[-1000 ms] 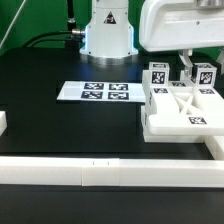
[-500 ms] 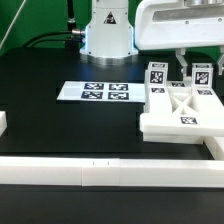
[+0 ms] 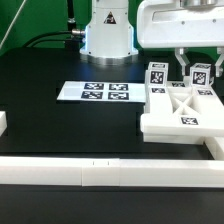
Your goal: Assemble chair
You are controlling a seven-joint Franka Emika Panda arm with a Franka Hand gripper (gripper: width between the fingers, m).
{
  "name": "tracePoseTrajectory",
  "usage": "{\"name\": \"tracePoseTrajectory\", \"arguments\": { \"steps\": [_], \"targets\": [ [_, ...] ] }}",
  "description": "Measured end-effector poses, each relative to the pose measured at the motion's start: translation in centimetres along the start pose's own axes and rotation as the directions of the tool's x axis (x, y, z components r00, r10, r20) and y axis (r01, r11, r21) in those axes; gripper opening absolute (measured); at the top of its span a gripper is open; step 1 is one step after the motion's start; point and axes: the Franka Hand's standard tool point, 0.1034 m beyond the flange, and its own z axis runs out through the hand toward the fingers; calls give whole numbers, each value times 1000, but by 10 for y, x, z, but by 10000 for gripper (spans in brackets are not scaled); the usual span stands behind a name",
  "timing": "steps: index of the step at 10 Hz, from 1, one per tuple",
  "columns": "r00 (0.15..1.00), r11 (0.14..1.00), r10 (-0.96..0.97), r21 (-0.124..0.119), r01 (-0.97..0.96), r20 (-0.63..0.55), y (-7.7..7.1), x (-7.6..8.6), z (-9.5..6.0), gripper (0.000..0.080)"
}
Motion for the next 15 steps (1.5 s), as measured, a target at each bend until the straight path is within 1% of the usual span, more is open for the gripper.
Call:
{"name": "tracePoseTrajectory", "arguments": {
  "steps": [1,2,3,5,6,7,8,10,11,12,13,14,15],
  "targets": [
    [998,998,67,2,-67,2,0,0,0,284],
    [983,983,183,5,-183,7,0,-1,0,284],
    [966,966,260,9,-260,12,0,-1,0,284],
    [866,866,499,12,-500,30,1,-2,1,284],
    [802,803,596,6,-597,37,1,-2,1,284],
    [768,769,639,-3,-640,42,1,0,1,284],
    [732,733,680,-3,-680,42,0,0,1,284],
    [773,774,633,-1,-633,42,1,0,1,284],
    [805,806,591,-7,-591,47,0,0,1,439],
    [847,848,529,-7,-529,48,-1,-1,0,439],
    [887,888,460,-3,-460,48,0,-1,1,602],
    [905,906,422,-1,-423,48,0,-1,1,635],
    [939,940,340,3,-341,48,0,-1,1,635]
  ]
}}
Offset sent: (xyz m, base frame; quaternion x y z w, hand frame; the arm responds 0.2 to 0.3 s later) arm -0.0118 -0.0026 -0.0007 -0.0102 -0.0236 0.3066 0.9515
